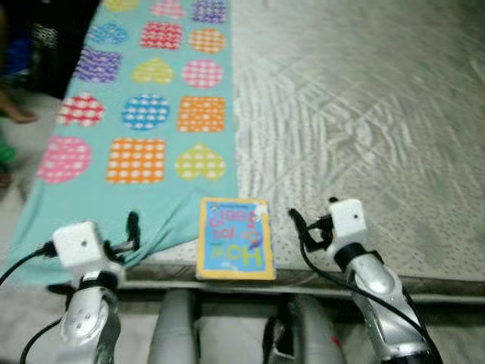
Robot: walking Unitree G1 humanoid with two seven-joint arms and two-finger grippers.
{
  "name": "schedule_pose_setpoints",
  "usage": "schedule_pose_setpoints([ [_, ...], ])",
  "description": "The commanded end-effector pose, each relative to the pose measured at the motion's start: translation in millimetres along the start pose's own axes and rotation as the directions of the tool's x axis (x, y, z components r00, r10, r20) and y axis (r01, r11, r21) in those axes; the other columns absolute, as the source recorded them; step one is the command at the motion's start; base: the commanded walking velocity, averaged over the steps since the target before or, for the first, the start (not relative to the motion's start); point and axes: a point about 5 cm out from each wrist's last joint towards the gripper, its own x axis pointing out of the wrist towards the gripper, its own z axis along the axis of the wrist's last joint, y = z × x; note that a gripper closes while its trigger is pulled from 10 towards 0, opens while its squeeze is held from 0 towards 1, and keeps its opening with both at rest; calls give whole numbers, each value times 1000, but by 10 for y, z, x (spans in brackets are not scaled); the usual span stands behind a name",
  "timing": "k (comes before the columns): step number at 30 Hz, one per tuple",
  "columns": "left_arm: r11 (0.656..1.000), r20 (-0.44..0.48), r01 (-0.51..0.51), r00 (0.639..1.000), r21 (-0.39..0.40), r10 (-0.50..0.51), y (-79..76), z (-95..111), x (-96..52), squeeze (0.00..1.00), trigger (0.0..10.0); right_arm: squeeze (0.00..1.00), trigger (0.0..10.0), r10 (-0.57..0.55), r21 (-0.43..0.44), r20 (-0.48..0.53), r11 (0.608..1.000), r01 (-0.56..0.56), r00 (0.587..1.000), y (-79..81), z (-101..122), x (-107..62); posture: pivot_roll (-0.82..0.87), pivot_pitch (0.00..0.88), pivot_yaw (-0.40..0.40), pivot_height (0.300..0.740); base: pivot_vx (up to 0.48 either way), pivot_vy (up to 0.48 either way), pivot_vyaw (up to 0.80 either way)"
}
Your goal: Clean up the room
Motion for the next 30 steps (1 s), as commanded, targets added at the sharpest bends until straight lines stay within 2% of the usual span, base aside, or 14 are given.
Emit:
schedule_pose_setpoints([
  [1, 999, -12, 27, 1000, -17, -28, -80, -13, -6, 0, 10000, 0, 10000, -36, 2, -51, 999, 36, 998, -104, -119, -98, 63, 268, -44, 615, 0, 0, 0],
  [6, 1000, -23, 12, 1000, -25, -12, -61, -27, -5, 0, 10000, 0, 10000, -28, 2, -55, 1000, 28, 998, -94, -126, -98, 64, 270, -42, 615, 0, 0, 0],
  [15, 999, -77, -17, 997, -50, 13, -30, -88, 5, 0, 10000, 0, 10000, -22, -2, -59, 1000, 22, 998, -100, -120, -97, 60, 274, -50, 560, 0, 0, 0],
  [23, 999, -137, -45, 990, -30, 40, 62, -146, 18, 0, 10000, 0, 10000, -21, -10, -62, 1000, 20, 998, -111, -120, -91, 57, 276, -56, 560, 0, 0, 0],
  [25, 998, -158, -51, 986, -20, 47, 83, -171, 31, 0, 10000, 0, 10000, -21, -11, -63, 1000, 20, 998, -115, -117, -86, 53, 277, -59, 560, 0, 0, 0],
  [27, 996, -217, -75, 973, 53, 85, 183, -263, 57, 0, 10000, 0, 10000, -17, -12, -62, 1000, 16, 998, -114, -111, -84, 47, 278, -63, 560, 0, 0, 0],
  [30, 995, -224, -64, 971, 75, 80, 232, -266, 141, 0, 10000, 0, 10000, -7, -18, -60, 1000, 6, 998, -124, -100, -90, 38, 282, -68, 555, 0, 0, 0],
])
